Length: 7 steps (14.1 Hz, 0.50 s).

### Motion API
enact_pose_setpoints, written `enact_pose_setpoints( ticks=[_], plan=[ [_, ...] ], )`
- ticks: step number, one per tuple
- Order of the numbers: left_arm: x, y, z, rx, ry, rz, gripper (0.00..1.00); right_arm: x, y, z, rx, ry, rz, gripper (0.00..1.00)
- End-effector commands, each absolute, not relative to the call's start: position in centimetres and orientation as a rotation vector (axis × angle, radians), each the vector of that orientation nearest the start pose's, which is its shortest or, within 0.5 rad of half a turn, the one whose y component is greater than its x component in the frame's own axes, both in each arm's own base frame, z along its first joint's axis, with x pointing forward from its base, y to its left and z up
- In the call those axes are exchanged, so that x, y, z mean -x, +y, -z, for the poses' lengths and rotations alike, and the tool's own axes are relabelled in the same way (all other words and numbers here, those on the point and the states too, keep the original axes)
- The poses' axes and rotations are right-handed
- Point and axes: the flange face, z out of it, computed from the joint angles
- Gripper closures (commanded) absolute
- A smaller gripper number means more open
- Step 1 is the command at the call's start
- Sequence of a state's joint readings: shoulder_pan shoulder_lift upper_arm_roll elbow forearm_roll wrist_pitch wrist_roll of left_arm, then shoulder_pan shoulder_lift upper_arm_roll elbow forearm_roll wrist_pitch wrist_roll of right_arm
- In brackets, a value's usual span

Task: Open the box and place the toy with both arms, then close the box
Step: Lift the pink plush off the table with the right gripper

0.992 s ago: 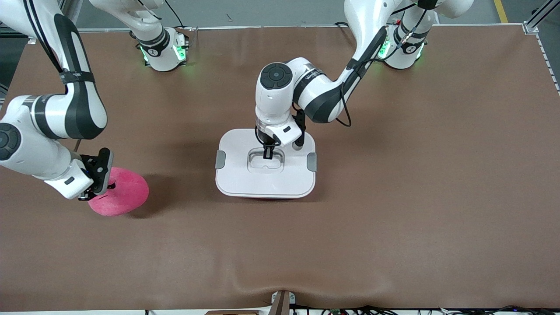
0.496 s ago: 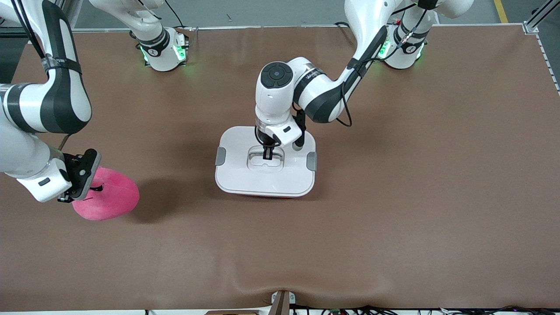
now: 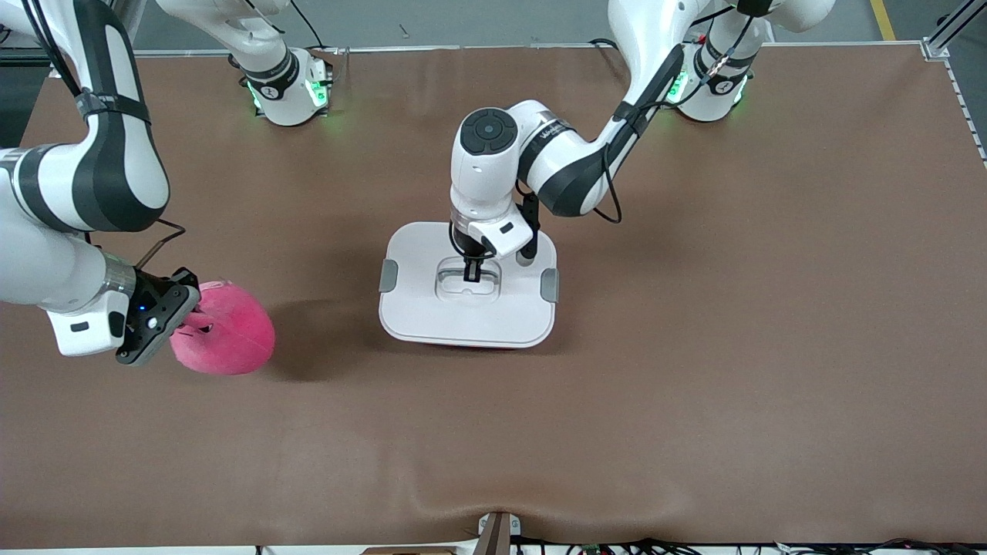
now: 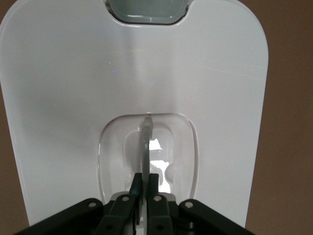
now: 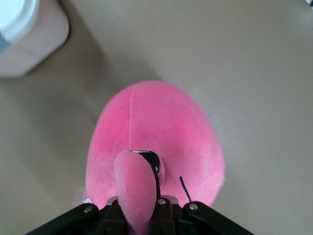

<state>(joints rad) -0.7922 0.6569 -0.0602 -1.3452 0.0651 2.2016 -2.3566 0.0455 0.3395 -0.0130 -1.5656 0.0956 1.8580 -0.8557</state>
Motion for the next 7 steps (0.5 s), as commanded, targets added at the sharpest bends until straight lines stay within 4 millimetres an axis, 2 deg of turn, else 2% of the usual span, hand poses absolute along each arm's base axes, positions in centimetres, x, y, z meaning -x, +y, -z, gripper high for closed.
enact_pose_setpoints(
  ticks=[1, 7],
  plan=[
    [-50.4, -55.2, -37.7, 2.465, -2.278, 0.064, 1.00, -65.5, 3.6, -45.0, 2.832, -1.041, -0.019, 1.00],
    [-50.5, -55.0, -38.5, 2.469, -2.286, 0.066, 1.00, -65.1, 8.1, -45.2, 2.933, -0.715, -0.049, 1.00]
  ],
)
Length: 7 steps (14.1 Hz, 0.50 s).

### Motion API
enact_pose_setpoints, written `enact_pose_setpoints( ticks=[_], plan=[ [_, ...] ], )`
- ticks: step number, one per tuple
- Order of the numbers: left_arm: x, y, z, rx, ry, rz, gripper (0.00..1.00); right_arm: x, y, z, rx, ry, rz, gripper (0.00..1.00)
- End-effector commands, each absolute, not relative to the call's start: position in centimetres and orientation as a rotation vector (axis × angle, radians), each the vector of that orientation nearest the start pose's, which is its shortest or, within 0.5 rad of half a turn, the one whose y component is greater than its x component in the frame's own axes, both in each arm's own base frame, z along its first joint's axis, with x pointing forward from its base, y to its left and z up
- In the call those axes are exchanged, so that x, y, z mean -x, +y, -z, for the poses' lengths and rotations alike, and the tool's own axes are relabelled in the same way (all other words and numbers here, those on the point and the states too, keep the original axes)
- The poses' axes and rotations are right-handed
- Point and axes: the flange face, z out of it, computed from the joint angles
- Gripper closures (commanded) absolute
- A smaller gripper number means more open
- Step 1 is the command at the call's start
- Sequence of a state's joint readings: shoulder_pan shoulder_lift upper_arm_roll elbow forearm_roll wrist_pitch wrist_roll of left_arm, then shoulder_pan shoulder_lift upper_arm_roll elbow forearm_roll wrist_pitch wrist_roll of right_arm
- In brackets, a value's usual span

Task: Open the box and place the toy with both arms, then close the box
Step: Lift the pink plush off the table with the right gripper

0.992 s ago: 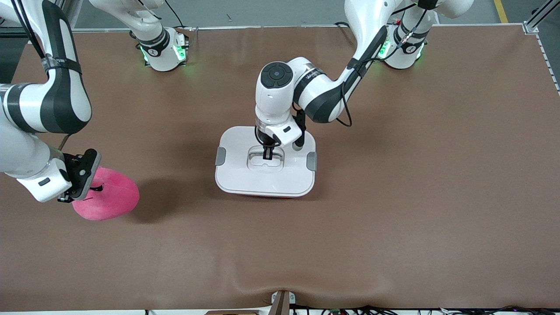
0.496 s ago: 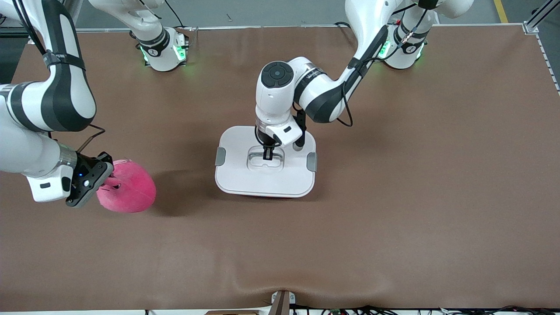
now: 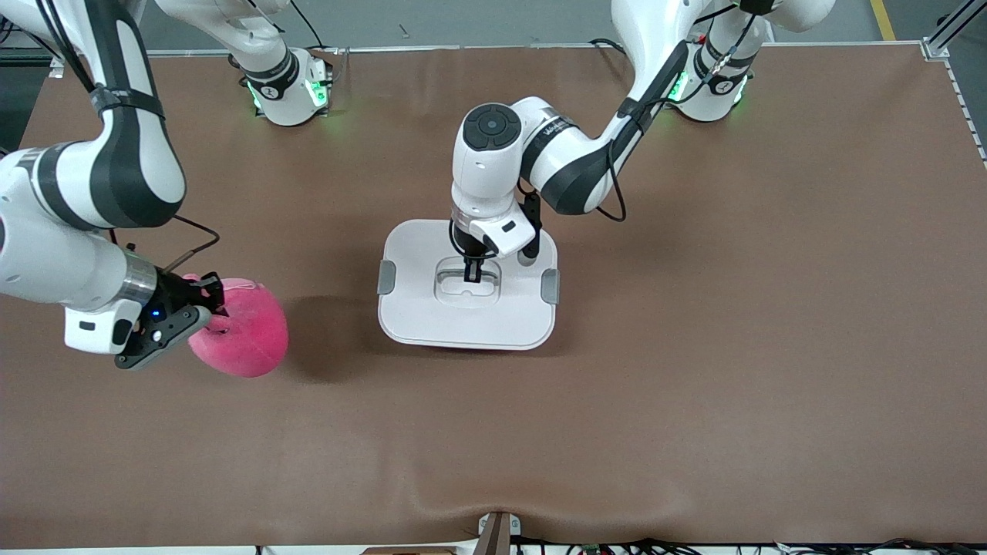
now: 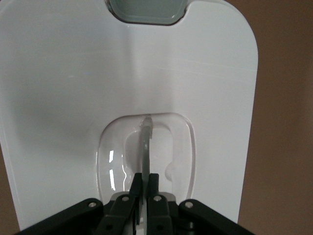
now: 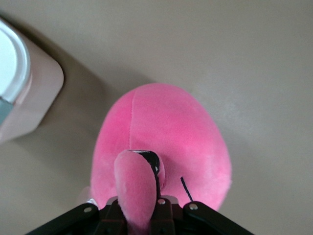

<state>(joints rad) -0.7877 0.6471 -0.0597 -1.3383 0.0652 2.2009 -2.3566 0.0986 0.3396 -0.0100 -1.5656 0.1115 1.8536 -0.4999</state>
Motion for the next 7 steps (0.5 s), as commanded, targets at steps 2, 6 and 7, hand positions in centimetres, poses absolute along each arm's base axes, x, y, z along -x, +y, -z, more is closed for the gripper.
enact_pose_setpoints(
  ticks=[2, 6, 7],
  plan=[
    [-50.5, -54.9, -39.1, 2.473, -2.293, 0.067, 1.00, -65.1, 8.7, -45.3, 2.961, -0.590, -0.051, 1.00],
    [-50.6, -54.7, -39.7, 2.474, -2.297, 0.070, 1.00, -65.2, 9.3, -46.4, 2.984, -0.479, -0.030, 1.00],
    [-51.1, -54.1, -40.5, 2.472, -2.313, 0.074, 1.00, -65.2, 9.7, -46.4, 2.990, -0.442, -0.031, 1.00]
  ],
)
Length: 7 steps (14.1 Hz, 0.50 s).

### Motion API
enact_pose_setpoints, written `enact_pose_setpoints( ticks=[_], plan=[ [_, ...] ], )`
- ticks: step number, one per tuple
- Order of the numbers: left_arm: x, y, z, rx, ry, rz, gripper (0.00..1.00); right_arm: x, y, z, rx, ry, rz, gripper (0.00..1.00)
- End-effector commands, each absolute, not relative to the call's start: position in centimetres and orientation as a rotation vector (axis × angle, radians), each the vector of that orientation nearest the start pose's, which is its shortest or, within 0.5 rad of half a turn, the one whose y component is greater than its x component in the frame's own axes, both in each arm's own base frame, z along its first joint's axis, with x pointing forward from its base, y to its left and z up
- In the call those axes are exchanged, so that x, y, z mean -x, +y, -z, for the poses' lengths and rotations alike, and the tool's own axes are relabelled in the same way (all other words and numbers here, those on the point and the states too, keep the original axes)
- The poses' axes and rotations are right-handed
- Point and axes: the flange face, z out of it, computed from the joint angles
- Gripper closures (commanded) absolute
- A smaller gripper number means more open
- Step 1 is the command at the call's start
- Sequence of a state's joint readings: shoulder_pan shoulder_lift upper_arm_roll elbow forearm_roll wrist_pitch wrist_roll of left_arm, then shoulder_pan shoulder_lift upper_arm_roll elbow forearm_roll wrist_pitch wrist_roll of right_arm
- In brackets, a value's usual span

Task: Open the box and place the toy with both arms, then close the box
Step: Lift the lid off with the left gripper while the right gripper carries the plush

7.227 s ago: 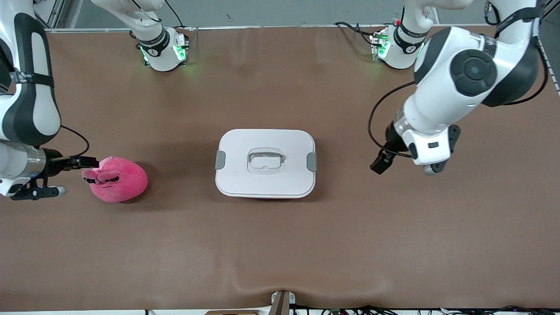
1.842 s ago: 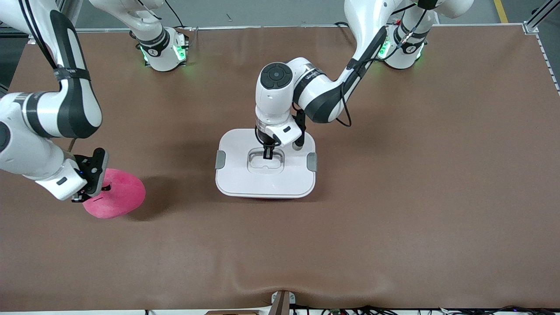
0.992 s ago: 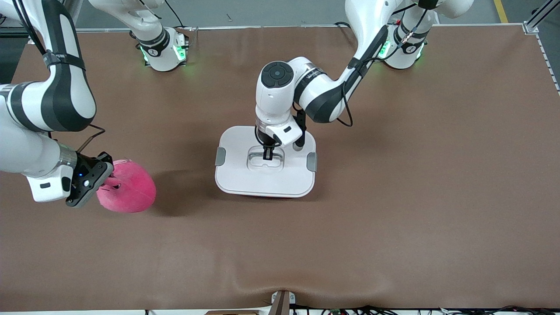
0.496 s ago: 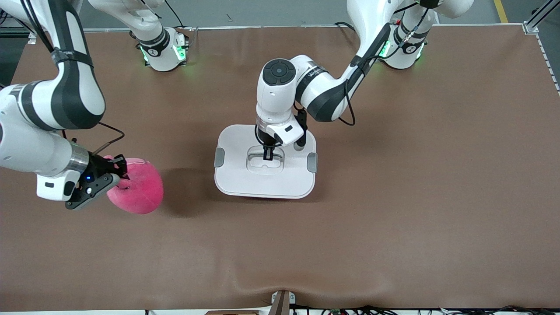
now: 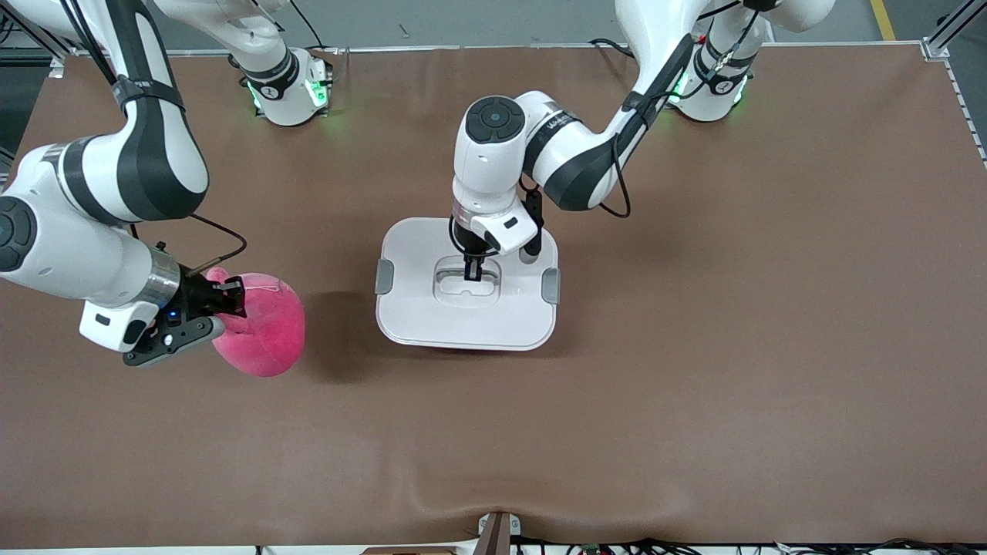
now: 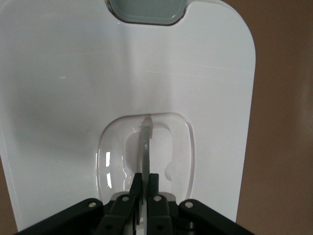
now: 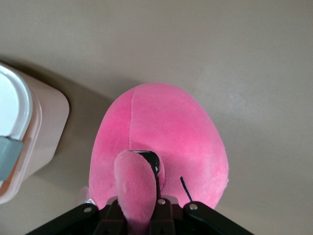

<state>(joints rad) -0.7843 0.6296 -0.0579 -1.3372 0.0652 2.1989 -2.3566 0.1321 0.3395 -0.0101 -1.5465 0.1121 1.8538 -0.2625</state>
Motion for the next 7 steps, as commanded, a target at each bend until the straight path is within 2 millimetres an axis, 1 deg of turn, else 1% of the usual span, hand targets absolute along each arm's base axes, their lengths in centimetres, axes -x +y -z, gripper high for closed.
enact_pose_setpoints(
  ticks=[1, 3, 4, 6, 7],
  plan=[
    [-51.4, -53.7, -41.3, 2.471, -2.329, 0.077, 1.00, -65.2, 9.8, -46.4, 2.993, -0.422, -0.032, 1.00],
    [-51.7, -52.8, -42.7, 2.467, -2.339, 0.084, 1.00, -65.3, 10.2, -46.9, 3.001, -0.367, -0.021, 1.00],
    [-52.4, -51.9, -43.6, 2.451, -2.355, 0.092, 1.00, -65.3, 10.4, -47.1, 3.004, -0.336, -0.016, 1.00],
    [-52.9, -50.6, -44.7, 2.451, -2.337, 0.104, 1.00, -65.4, 10.2, -47.2, 3.006, -0.309, -0.015, 1.00],
    [-53.5, -49.5, -45.3, 2.435, -2.339, 0.108, 1.00, -65.4, 10.2, -47.2, 3.006, -0.309, -0.015, 1.00]
  ],
)
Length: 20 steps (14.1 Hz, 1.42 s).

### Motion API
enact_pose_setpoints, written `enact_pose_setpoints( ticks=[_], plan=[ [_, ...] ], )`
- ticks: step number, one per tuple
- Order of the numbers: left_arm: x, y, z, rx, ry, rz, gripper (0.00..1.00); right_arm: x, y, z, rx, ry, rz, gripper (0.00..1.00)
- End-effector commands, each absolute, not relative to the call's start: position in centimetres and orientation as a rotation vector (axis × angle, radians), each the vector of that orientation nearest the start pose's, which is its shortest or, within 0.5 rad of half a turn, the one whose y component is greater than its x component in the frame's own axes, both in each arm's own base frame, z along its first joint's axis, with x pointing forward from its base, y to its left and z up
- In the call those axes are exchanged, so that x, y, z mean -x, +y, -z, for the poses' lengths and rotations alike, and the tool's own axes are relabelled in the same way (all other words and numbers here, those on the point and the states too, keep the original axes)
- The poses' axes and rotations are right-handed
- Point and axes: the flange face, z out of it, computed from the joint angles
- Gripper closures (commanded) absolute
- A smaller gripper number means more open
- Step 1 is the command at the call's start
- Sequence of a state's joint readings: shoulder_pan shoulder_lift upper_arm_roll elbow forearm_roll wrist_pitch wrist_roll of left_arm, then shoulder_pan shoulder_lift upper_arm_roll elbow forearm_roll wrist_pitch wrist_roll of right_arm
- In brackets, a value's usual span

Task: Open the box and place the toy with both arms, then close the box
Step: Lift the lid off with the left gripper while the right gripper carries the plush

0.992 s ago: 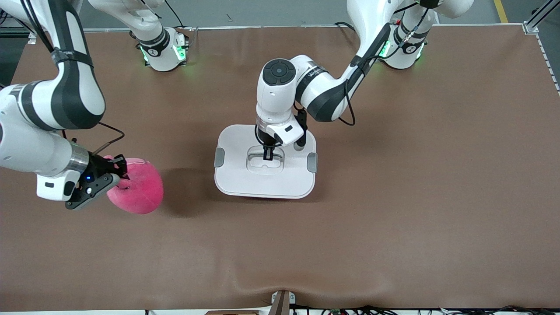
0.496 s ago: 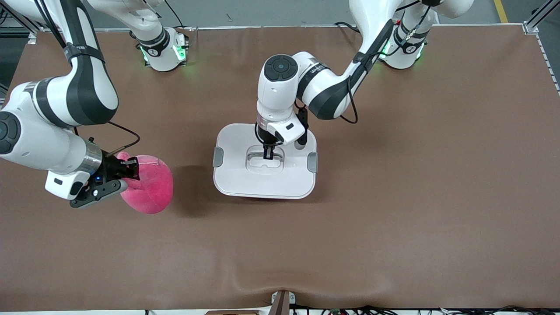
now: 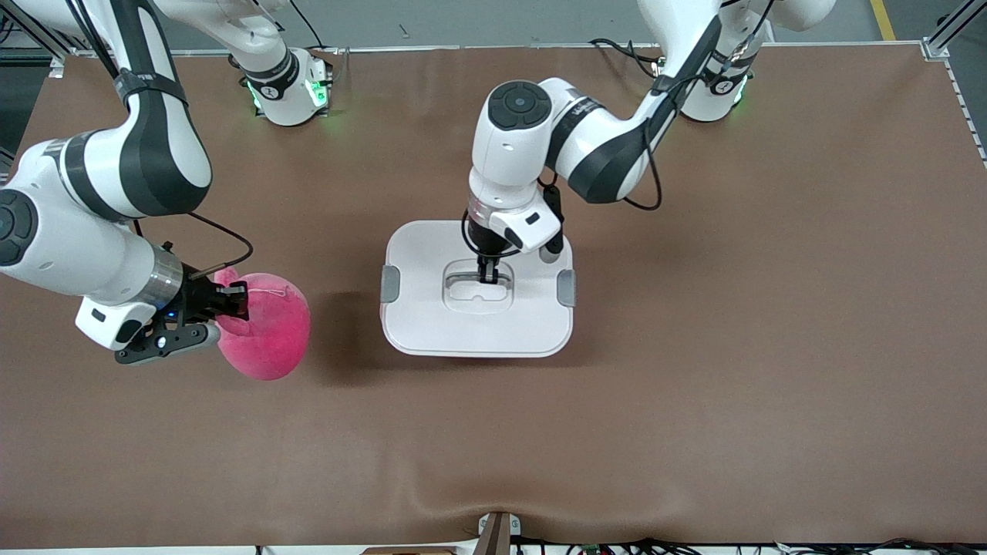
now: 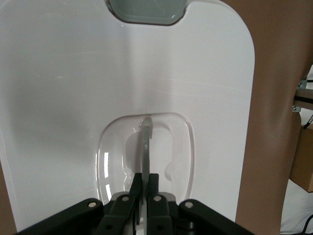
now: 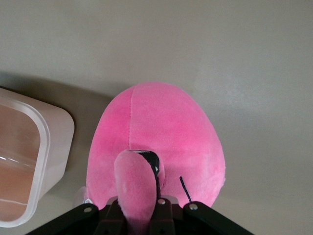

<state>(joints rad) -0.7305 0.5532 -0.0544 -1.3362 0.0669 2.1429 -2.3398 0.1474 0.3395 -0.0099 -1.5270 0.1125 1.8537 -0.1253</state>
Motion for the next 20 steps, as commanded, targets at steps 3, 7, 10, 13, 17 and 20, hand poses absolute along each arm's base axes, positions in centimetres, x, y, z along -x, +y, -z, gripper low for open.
enact_pose_setpoints(
  ticks=[3, 7, 10, 13, 17, 20],
  plan=[
    [-55.1, -46.4, -47.0, 2.377, -2.371, 0.126, 1.00, -65.2, 11.9, -47.5, 2.955, -0.177, -0.023, 1.00],
    [-56.6, -42.3, -47.2, 2.361, -2.301, 0.340, 1.00, -64.7, 19.1, -49.8, 2.925, 0.020, 0.003, 1.00],
    [-58.5, -38.7, -47.1, 2.334, -2.307, 0.363, 1.00, -62.6, 26.4, -50.4, 2.915, 0.172, -0.024, 1.00],
    [-59.7, -36.5, -47.2, 2.329, -2.309, 0.372, 1.00, -59.6, 33.1, -49.5, 2.923, 0.252, -0.084, 1.00],
    [-60.5, -31.7, -45.6, 2.372, -2.328, 0.408, 1.00, -58.2, 36.5, -47.2, 2.940, 0.259, -0.145, 1.00],
    [-60.6, -29.4, -45.0, 2.406, -2.319, 0.429, 1.00, -57.6, 37.7, -46.2, 2.947, 0.298, -0.172, 1.00]
  ],
)
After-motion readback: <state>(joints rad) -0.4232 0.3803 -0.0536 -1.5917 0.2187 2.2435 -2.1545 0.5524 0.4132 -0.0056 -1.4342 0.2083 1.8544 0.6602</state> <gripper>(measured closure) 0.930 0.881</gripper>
